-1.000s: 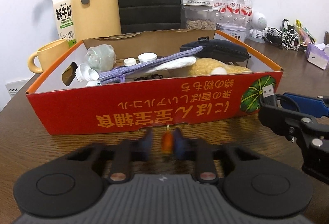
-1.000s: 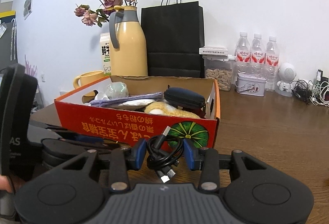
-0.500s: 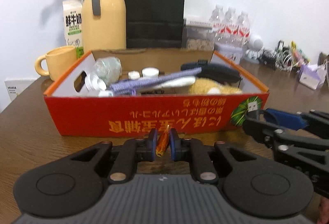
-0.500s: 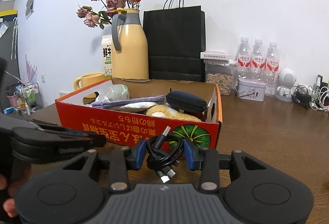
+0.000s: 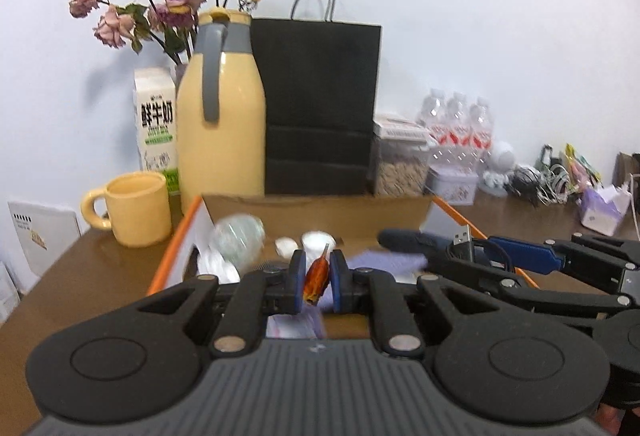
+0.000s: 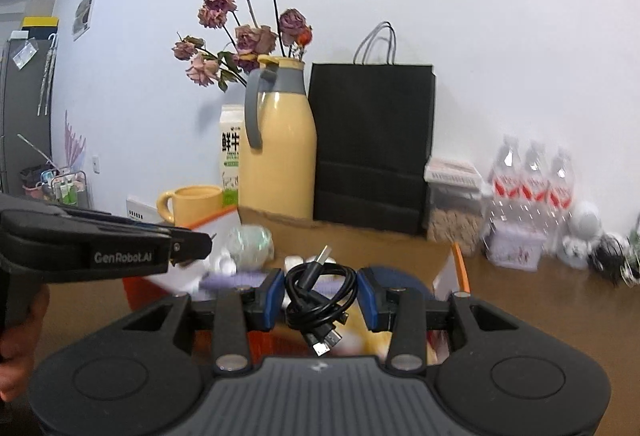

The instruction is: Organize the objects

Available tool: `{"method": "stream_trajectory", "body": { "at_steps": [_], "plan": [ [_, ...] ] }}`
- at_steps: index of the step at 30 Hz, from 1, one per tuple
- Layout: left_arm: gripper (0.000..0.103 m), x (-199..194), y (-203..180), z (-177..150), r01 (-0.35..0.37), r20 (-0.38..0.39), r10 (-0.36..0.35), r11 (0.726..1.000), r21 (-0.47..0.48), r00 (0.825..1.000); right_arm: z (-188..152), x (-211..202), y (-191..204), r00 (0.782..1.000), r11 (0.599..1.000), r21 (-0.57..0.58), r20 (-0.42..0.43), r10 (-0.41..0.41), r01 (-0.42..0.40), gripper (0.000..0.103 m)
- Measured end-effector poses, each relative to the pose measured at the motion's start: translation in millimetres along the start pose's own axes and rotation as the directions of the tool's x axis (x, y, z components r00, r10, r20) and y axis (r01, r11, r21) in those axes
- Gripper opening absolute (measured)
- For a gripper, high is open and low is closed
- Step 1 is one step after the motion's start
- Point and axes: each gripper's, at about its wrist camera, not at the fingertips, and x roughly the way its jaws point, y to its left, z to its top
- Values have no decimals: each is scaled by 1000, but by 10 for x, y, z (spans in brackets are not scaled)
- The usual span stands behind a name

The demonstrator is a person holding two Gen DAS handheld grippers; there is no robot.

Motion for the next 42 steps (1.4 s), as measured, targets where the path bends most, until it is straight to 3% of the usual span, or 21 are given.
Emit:
{"method": "stream_trajectory", "body": {
  "at_steps": [10,22,23,24,25,26,27,28,37,42],
  "plan": [
    [14,497,317,226,-3,17,4,998,-62,1000,304,719,-20,999,998,54,-4,-32,33,38],
    [16,765,444,182,-16,-21,15,999,-35,1000,160,1012,-38,997,998,47,-66,-34,38,38],
    [19,755,456,175,-26,-15,25,999,-35,1000,150,1007,-44,997,998,45,-68,-40,43,39],
    [32,752,474,174,-34,-9,34,999,-35,999,141,994,-51,997,998,44,-67,-49,52,42],
    [60,745,502,175,-47,-4,47,998,-39,999,131,983,-60,996,997,41,-70,-59,62,56],
    [76,738,522,177,-60,0,60,997,-42,998,124,971,-71,995,997,41,-74,-66,69,80],
    [98,724,534,175,-72,10,72,997,-42,997,112,958,-86,995,996,45,-75,-73,76,99],
    [103,700,543,175,-85,32,86,996,-40,996,98,936,-99,995,996,49,-69,-77,81,103],
    [103,709,553,194,-86,-9,86,996,-18,996,102,883,-203,992,991,81,-72,-104,110,103],
    [103,576,526,262,-67,20,68,998,-8,998,174,787,-222,993,990,90,-50,-108,112,103]
  ]
}}
